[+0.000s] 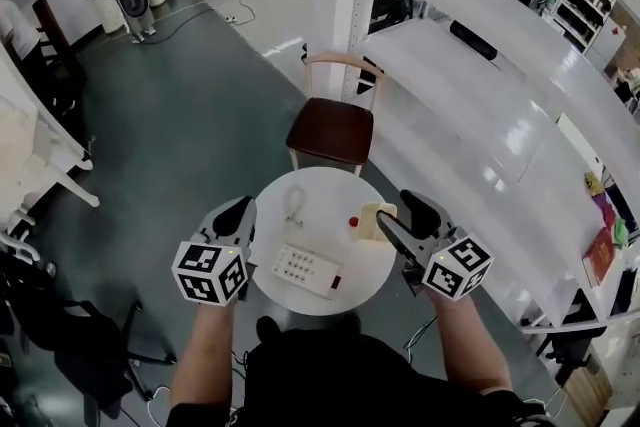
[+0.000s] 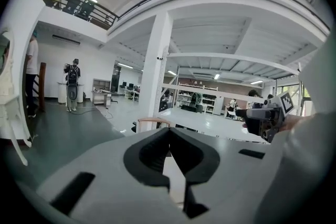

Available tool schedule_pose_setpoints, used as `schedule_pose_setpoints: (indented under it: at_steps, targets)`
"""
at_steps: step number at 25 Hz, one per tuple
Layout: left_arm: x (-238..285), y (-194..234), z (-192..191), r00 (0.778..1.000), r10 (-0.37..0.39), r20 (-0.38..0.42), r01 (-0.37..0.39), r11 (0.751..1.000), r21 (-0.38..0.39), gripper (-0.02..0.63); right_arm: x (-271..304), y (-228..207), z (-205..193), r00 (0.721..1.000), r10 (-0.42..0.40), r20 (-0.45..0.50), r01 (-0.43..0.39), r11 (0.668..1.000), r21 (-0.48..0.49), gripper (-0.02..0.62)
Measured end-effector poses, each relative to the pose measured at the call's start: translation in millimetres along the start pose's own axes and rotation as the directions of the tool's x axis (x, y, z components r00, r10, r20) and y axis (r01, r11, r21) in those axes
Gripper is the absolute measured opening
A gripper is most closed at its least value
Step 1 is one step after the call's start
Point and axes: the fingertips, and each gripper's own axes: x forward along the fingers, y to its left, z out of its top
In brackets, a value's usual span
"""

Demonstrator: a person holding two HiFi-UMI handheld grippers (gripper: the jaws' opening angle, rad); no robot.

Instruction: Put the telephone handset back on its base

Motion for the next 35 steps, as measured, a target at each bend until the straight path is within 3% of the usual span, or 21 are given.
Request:
schedule_pose_setpoints:
  at_steps: [6, 9, 15, 25, 35]
  targets:
    - [7.7, -24.4, 25.9, 0.999, 0.008, 0.046, -0.010, 1.000, 0.030, 0.009, -13.0, -14.1, 39.6, 0.998, 0.009, 0.058, -0.003, 0.994, -0.110, 0.210]
    - [6.6, -20.4, 36.8, 0.998, 0.012, 0.062, -0.015, 0.998, 0.054, 0.009, -12.7, -12.4, 58.9, 0.996, 0.003, 0.090, 0.008, 0.993, -0.121, 0.187]
    - [2.8, 2.4, 61.2, 0.995, 0.011, 0.100, -0.021, 0.995, 0.100, 0.009, 0.5, 12.7, 86.4, 0.990, 0.036, 0.138, -0.018, 0.991, -0.129, 0.006]
    - [0.2, 25.0, 62.6, 0.993, -0.006, 0.116, -0.002, 0.998, 0.066, 0.009, 27.2, 20.6, 87.3, 0.985, 0.039, 0.170, -0.020, 0.994, -0.112, 0.003]
    - [-4.3, 17.3, 60.5, 0.993, -0.007, 0.116, -0.004, 0.996, 0.088, 0.009, 36.6, 25.4, 81.3, 0.988, 0.023, 0.150, -0.002, 0.990, -0.138, 0.003]
